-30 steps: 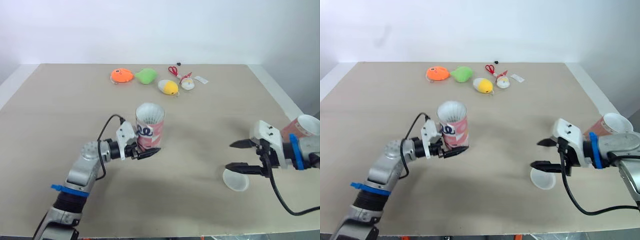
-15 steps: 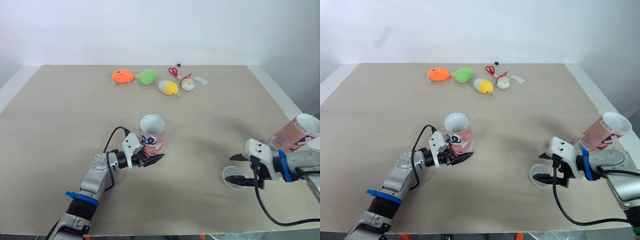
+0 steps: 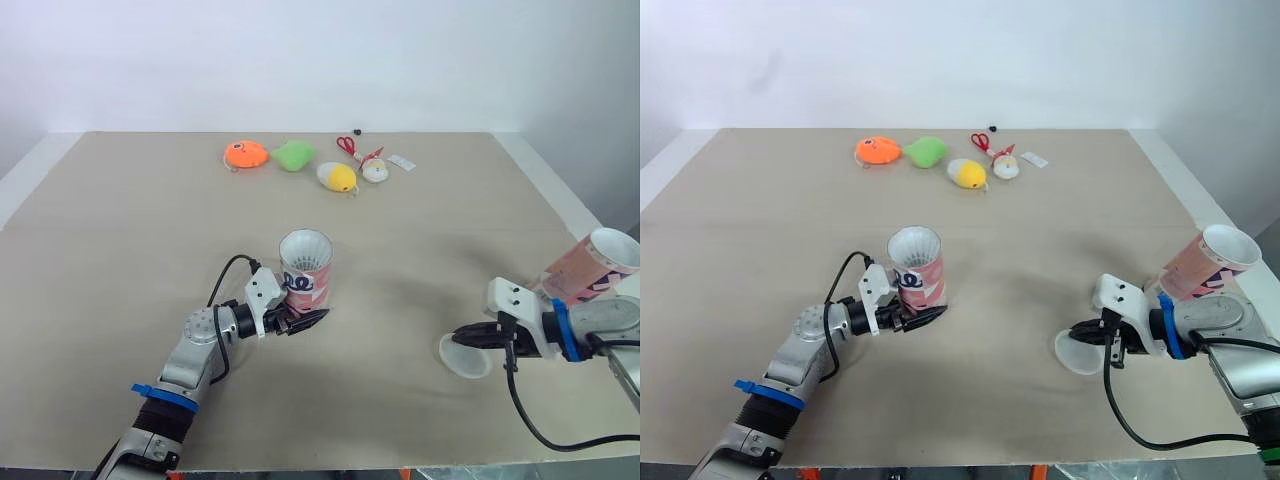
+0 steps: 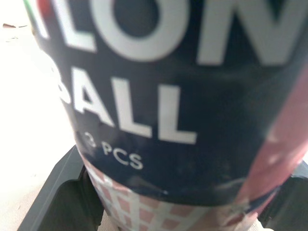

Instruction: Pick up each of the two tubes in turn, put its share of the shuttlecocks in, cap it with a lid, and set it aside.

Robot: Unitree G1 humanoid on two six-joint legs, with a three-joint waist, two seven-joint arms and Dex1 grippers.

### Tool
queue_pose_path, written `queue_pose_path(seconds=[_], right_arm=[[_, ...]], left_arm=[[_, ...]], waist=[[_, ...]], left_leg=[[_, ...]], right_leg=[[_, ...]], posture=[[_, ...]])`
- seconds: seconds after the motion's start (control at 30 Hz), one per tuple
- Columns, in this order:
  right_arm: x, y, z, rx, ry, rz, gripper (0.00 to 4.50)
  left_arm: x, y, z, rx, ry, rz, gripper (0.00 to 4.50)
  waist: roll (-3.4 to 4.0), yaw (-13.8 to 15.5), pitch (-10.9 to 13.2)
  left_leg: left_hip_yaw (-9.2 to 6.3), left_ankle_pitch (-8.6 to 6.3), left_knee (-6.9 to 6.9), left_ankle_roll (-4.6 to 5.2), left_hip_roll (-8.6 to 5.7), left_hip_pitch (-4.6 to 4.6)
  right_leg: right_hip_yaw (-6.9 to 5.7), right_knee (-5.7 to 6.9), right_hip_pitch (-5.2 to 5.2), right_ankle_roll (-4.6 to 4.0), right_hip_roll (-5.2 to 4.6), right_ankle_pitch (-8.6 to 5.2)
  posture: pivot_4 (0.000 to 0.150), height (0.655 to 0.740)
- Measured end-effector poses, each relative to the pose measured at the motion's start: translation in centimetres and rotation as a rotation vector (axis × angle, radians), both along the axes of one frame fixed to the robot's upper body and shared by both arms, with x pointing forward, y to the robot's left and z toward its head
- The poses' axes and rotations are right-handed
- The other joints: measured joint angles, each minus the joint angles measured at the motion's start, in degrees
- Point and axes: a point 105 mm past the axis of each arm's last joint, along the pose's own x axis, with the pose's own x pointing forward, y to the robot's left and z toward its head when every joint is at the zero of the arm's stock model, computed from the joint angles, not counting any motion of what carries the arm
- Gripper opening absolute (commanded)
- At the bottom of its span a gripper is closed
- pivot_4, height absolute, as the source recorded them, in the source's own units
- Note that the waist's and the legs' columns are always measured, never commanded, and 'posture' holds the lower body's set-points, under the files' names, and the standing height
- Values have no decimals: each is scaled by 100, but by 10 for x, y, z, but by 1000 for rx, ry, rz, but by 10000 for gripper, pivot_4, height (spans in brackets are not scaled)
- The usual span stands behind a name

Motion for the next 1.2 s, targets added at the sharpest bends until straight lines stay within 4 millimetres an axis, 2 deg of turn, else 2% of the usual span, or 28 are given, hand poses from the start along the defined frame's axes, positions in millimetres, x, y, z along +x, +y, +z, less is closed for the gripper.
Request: queue_pose_path(seconds=[0.07,0.13,0.2,0.27,0.33,0.4,0.53,0.57,0.73,0.9,1.2], right_arm=[[1,3,3,43,7,-16,121],[10,25,25,159,-33,11,121],[19,57,64,253,-127,99,121],[30,93,118,328,-282,205,121],[29,123,157,372,-403,304,121],[25,151,179,396,-459,394,121],[30,186,186,353,-481,473,121],[32,192,187,337,-490,485,121],[38,215,179,256,-502,547,121],[47,217,159,149,-483,557,121],[50,217,154,70,-512,599,121]], left_arm=[[0,0,-1,2,6,0,33101],[0,2,-1,6,10,2,33101],[0,0,-2,3,17,-2,33101],[0,1,-2,5,19,-1,33101],[1,-1,-1,5,17,-7,33101],[1,-3,0,3,16,-17,33101],[1,-6,2,1,9,-30,33101],[1,-7,2,1,7,-32,33101],[0,-7,3,0,3,-28,33101],[-1,-5,3,1,4,-13,33101],[-3,-4,3,5,2,-9,33101]], waist=[[-1,-2,1],[13,-33,3],[28,-59,6],[28,-76,7],[25,-68,5],[19,-25,3],[23,3,0],[23,6,0],[23,6,-1],[23,-1,-1],[23,-1,-1]], left_leg=[[1,0,0,0,0,6],[-2,0,-1,0,5,15],[-5,0,-2,0,0,21],[-8,0,-4,0,-1,29],[-13,0,-11,0,4,30],[-16,-1,-18,-1,7,27],[-7,-8,-24,-11,6,0],[-8,-8,-23,-11,4,-14],[-9,-8,-20,-10,-2,-42],[-6,-8,-21,-10,6,-41],[-7,-10,-27,-10,8,-41]], right_leg=[[0,0,5,0,-1,0],[6,0,4,-3,-1,6],[7,0,11,-2,0,10],[4,0,13,-10,7,15],[-4,0,13,-19,9,9],[-11,-1,11,-23,7,-5],[-5,-1,-12,-26,-12,-16],[-6,-1,-20,-47,-13,-2],[-7,-1,-41,-17,-11,17],[-11,0,-49,-41,-1,4],[-13,1,-51,-36,4,12]], posture=[[1500,7400],[1500,7400],[1500,7400],[1500,7400],[1500,7400],[1500,7400],[1500,7400],[1500,7400],[1500,7400],[1500,7400],[1500,7400]])
